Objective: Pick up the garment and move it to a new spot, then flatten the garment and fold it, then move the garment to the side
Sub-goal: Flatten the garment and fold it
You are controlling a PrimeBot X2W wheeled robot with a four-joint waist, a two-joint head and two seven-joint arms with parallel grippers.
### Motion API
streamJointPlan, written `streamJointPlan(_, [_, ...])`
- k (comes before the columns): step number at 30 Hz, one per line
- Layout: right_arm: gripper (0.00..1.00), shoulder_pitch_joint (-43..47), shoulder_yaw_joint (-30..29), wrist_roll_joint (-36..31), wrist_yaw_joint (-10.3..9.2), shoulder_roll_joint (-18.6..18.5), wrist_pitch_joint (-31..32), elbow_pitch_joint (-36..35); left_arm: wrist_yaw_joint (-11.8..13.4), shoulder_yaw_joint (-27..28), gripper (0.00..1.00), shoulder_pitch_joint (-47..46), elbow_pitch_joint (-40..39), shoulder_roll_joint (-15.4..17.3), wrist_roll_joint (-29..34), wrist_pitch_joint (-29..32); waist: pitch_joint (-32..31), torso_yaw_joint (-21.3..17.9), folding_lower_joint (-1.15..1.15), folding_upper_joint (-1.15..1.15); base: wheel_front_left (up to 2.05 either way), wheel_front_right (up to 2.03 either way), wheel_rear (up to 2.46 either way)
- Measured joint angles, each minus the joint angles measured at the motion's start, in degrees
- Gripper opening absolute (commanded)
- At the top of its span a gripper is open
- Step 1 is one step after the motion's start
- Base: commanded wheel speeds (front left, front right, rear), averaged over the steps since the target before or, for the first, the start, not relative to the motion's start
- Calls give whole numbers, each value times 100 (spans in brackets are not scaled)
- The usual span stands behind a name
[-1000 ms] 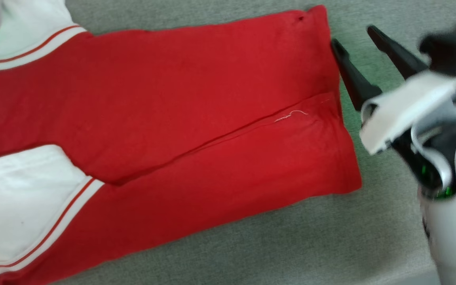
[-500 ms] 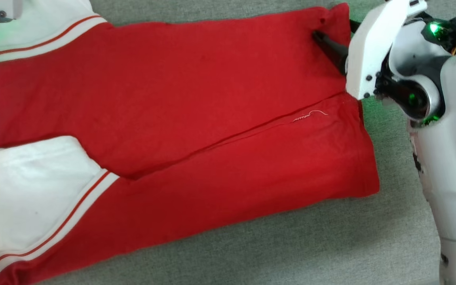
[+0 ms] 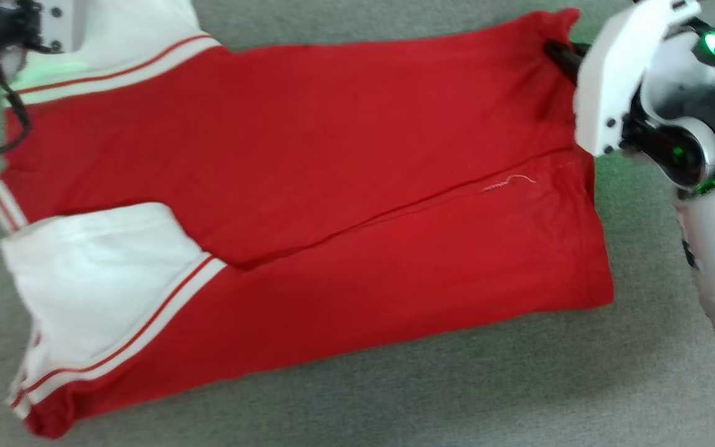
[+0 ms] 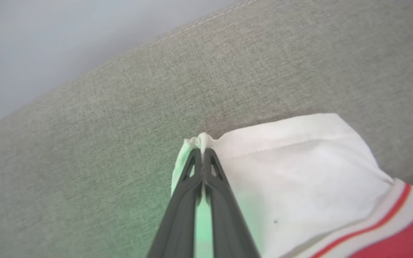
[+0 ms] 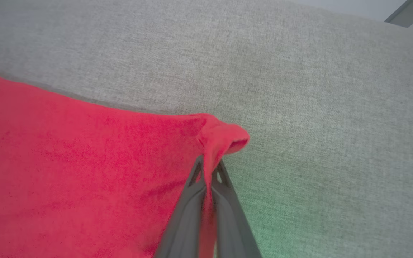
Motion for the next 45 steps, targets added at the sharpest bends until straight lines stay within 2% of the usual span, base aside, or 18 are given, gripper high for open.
streamJointPlan(7, [0,563,70,98,0,-533,-21,-547,-32,-97,0,134,-544,52,-86,22,-406,335,0,0,0,0,0])
streamJointPlan(12, [0,1101,-27,177,0,-843,119,-1036,-16,-102,0,487,-1167,266,-210,73,-753,574,0,0,0,0,0])
streamJointPlan(14, [0,1357,-127,196,0,-973,227,-1263,98,-103,0,652,-1517,392,-254,119,-889,674,0,0,0,0,0])
streamJointPlan(19, [0,2104,-413,253,0,-1238,536,-1795,619,-86,0,1294,-2858,929,-463,310,-1205,924,0,0,0,0,0])
streamJointPlan(23, [0,2707,-668,291,0,-1324,766,-2153,1261,-88,0,1945,-4166,1406,-739,527,-1425,1109,0,0,0,0,0])
streamJointPlan(28, [0,3325,-927,296,0,-1250,950,-2361,2068,-233,0,2749,-5609,1956,-923,738,-1623,1274,0,0,0,0,0])
streamJointPlan(32, [0,3590,-992,223,0,-1112,994,-2302,2354,-321,0,3229,-5976,2031,-1128,682,-1684,1337,0,0,0,0,0])
streamJointPlan(36, [0,3616,-898,211,0,-993,953,-2105,2316,-397,0,3550,-5701,1858,-1327,588,-1711,1304,0,0,0,0,0])
streamJointPlan(37, [4,3608,-856,212,0,-985,938,-2059,2276,-416,0,3613,-5579,1793,-1379,566,-1722,1298,0,0,0,0,0])
streamJointPlan(39, [49,3566,-768,237,0,-945,870,-1993,2225,-393,0,3707,-5328,1682,-1528,510,-1750,1283,0,0,0,0,0])
streamJointPlan(40, [100,3518,-727,248,0,-937,854,-1976,2173,-391,14,3713,-5235,1645,-1533,459,-1768,1276,0,0,0,0,0])
streamJointPlan(42, [100,3460,-721,312,0,-921,813,-1960,2082,-346,41,3715,-5099,1607,-1511,302,-1814,1263,0,0,0,0,0])
streamJointPlan(43, [100,3463,-719,349,0,-922,813,-1956,2038,-315,91,3720,-5059,1592,-1519,242,-1843,1259,0,0,0,0,0])
streamJointPlan(44, [100,3467,-732,420,0,-922,814,-1962,2011,-310,100,3730,-5044,1589,-1524,199,-1875,1257,0,0,0,0,0])
streamJointPlan(45, [100,3473,-762,493,0,-923,815,-1978,1969,-311,100,3743,-5044,1596,-1503,148,-1911,1256,0,0,0,0,0])
